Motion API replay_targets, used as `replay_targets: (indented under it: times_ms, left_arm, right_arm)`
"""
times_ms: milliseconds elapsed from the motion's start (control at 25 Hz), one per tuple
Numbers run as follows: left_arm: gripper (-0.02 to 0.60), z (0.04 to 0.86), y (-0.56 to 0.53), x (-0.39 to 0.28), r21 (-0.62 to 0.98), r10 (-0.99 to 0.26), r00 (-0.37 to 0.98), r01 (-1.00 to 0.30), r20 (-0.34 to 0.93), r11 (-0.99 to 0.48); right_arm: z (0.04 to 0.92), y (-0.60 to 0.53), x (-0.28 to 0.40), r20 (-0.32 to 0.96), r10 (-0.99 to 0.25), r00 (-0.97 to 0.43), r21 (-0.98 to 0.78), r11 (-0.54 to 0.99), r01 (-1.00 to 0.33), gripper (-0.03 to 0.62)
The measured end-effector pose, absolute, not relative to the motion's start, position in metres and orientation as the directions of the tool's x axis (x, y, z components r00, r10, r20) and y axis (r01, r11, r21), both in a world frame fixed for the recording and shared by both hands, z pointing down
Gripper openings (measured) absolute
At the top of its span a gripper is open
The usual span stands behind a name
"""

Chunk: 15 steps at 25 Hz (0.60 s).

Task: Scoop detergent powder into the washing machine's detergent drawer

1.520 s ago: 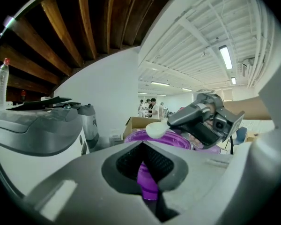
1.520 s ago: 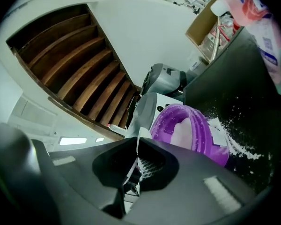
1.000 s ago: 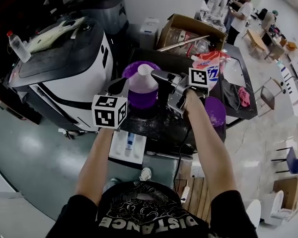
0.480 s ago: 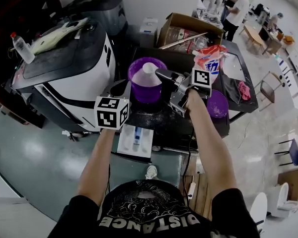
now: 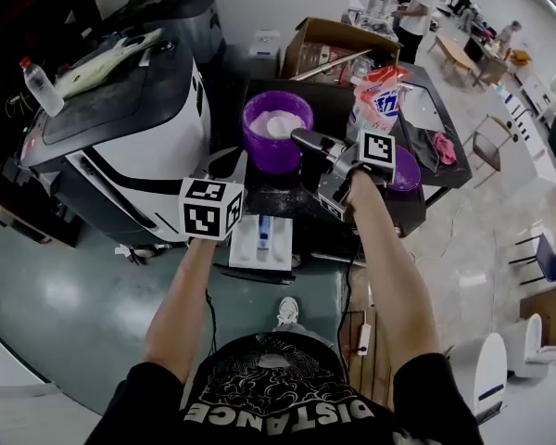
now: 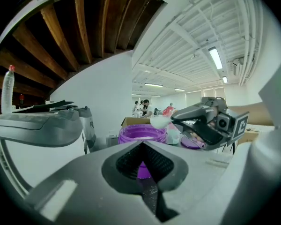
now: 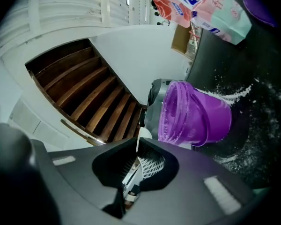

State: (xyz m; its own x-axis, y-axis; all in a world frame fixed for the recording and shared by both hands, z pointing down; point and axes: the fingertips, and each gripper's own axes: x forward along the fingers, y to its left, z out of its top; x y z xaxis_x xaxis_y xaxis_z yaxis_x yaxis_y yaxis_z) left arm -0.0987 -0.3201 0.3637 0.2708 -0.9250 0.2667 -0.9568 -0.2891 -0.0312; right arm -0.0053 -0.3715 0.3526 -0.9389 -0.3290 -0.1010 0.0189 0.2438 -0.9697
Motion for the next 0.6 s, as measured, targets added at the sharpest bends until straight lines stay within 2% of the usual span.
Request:
replay_targets:
  times_ms: [600]
  left_arm:
    - [0.000, 0.382, -0.243, -0.081, 0.005, -0.902, 0.339, -0.937, 0.268, -0.351]
  right_arm:
    - [0.378, -0.276, 0.016, -0.073, -0.392, -0.917, -0.974, 0.225, -0.019, 0.037]
